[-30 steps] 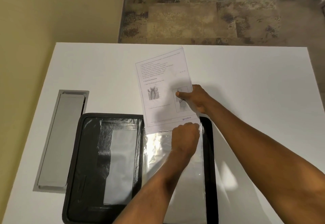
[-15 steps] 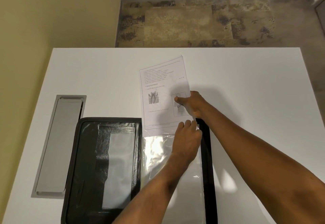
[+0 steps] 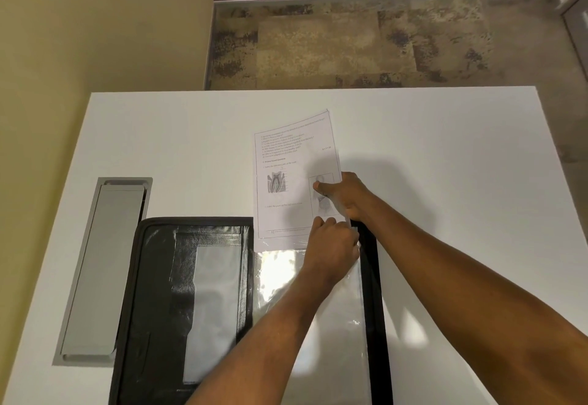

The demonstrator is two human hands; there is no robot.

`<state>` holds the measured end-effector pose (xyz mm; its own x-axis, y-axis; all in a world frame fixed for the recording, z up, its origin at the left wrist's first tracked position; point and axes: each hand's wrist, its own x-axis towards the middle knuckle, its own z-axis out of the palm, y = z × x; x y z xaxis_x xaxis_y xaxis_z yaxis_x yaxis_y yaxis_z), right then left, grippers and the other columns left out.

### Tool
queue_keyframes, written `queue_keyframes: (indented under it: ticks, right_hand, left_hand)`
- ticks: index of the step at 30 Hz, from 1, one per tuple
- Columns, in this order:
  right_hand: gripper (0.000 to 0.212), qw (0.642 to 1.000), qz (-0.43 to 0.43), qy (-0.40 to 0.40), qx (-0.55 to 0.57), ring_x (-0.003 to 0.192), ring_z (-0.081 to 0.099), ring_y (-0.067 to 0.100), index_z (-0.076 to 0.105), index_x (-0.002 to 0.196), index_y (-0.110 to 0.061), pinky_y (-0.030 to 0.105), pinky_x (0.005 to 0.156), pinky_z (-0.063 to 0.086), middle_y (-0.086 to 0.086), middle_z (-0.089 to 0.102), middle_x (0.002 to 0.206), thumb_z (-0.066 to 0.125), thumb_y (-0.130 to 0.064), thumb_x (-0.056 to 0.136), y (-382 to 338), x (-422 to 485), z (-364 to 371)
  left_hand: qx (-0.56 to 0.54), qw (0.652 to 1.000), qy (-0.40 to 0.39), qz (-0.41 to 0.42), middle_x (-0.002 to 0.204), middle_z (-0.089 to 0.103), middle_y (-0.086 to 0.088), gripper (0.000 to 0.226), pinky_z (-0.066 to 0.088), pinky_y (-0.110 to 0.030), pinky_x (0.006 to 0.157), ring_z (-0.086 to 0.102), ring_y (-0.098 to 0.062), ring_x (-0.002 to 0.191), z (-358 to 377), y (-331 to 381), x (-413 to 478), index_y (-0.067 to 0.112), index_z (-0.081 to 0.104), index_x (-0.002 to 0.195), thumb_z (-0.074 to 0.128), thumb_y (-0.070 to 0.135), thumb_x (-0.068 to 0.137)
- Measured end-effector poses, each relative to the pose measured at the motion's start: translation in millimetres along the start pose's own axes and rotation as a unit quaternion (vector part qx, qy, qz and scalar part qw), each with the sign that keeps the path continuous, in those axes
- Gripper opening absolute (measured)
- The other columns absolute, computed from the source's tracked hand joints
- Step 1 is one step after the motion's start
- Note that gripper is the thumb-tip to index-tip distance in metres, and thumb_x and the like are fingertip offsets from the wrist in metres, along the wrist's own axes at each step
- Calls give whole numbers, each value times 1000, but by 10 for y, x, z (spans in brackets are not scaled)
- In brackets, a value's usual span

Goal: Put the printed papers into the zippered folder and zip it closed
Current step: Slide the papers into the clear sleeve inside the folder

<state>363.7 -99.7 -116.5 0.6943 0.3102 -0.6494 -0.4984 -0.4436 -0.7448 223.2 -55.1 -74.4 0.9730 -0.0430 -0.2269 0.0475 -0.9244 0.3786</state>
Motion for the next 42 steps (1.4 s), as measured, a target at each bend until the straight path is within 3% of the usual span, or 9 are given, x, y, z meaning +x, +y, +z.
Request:
queue_keyframes:
  ticks: [7,16,19,21,26,28,33,37,42]
  right_hand:
    - [24,1000,18,1,14,86,63,9,65,101,-25,20,64,45,-14,68,90,81,-37,87,28,-43,-6]
    - [28,999,38,-3,14,91,70,13,73,103,-20,17,64,53,-4,76,100,81,-41,86,49,-78,-51]
    - [54,998,63,-11,-15,102,71,25,71,116,-12,32,84,58,2,76,107,83,-51,80,15,-60,-106]
    - [59,998,64,-7,-27,103,70,26,69,120,-11,36,92,57,4,75,110,82,-52,80,19,-66,-99]
    - [27,997,48,-50,-26,102,74,30,76,107,-13,37,89,60,6,79,102,77,-34,90,-30,-129,-123]
    - [20,996,41,-64,-50,96,74,27,77,105,-15,33,80,61,5,79,100,67,-28,92,-117,-155,-182]
    - [32,997,-7,-39,-60,107,70,25,69,127,-19,45,96,59,5,74,119,63,-7,98,-172,-169,-355]
    - [41,997,10,-66,-38,100,70,24,64,136,-15,41,87,62,8,73,124,69,-6,96,-136,-164,-472]
    - [39,994,41,-97,-29,103,71,26,66,130,-19,37,82,64,-4,76,110,70,-3,95,-53,-224,-466]
  left_hand:
    - [-23,998,-32,-55,78,67,2,19,33,-40,98,45,-16,82,-17,15,45,21,66,80,58,24,96]
    - [38,998,-4,44,95,74,-7,14,43,-45,98,58,-24,96,79,0,68,13,76,96,63,19,98]
    - [80,993,6,84,90,73,-7,3,46,-42,88,61,-23,91,59,7,68,13,76,87,78,13,87]
    - [78,993,17,92,89,73,-6,9,48,-40,84,62,-24,89,48,-6,63,14,75,83,84,11,81]
    - [62,993,56,85,82,64,-1,19,42,-35,74,54,-21,78,50,-62,30,17,71,76,84,5,72]
    - [54,993,64,84,78,64,1,18,42,-35,74,54,-21,76,35,-84,37,18,72,75,87,9,73]
    - [28,991,69,108,86,72,3,2,42,-35,79,61,-21,82,9,-179,74,23,81,88,79,23,89]
    - [-12,991,65,117,97,77,2,20,38,-36,85,61,-22,91,5,-264,87,21,81,97,64,29,100]
    - [-13,987,85,135,92,77,3,15,39,-37,81,61,-21,87,39,-297,109,20,81,91,70,29,96]
